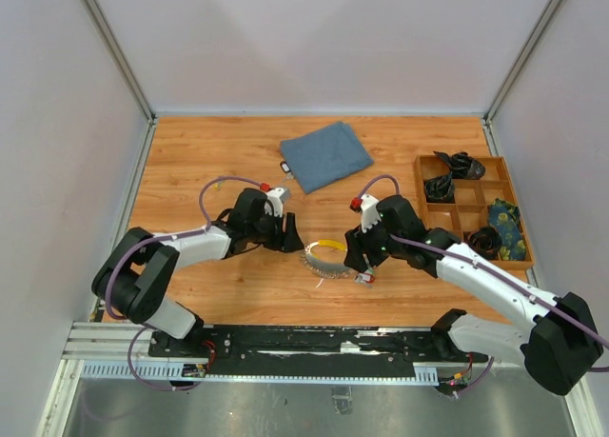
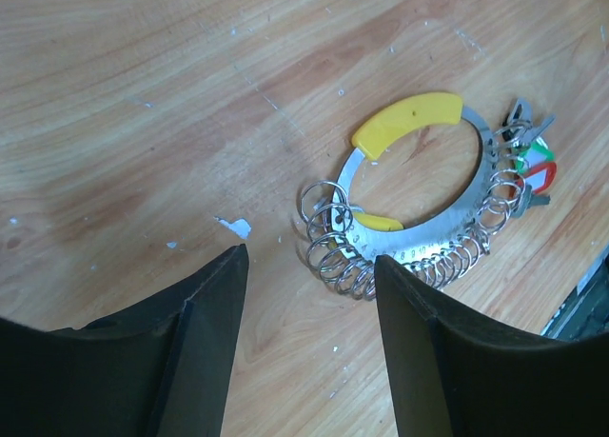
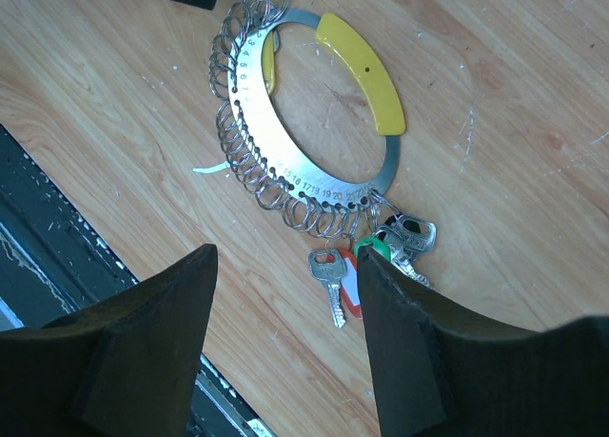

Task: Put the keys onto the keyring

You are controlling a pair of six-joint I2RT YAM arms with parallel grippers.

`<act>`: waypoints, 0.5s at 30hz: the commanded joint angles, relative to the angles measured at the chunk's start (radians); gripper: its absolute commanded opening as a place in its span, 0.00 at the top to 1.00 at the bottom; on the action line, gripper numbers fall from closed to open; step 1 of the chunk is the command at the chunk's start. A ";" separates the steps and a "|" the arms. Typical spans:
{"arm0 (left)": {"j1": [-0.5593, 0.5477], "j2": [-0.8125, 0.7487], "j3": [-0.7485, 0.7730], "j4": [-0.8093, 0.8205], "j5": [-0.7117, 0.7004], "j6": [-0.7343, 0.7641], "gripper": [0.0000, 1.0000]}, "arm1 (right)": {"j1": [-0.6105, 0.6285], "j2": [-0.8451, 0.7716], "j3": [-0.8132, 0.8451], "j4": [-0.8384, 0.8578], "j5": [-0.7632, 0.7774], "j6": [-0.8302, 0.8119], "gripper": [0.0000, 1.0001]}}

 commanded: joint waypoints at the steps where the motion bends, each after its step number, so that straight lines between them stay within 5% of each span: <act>1: -0.008 0.042 -0.026 0.078 0.086 0.029 0.39 | -0.015 0.008 0.010 -0.021 -0.022 0.007 0.39; 15: -0.009 0.113 -0.085 0.180 0.184 0.020 0.38 | -0.014 0.007 0.012 -0.022 -0.029 0.008 0.39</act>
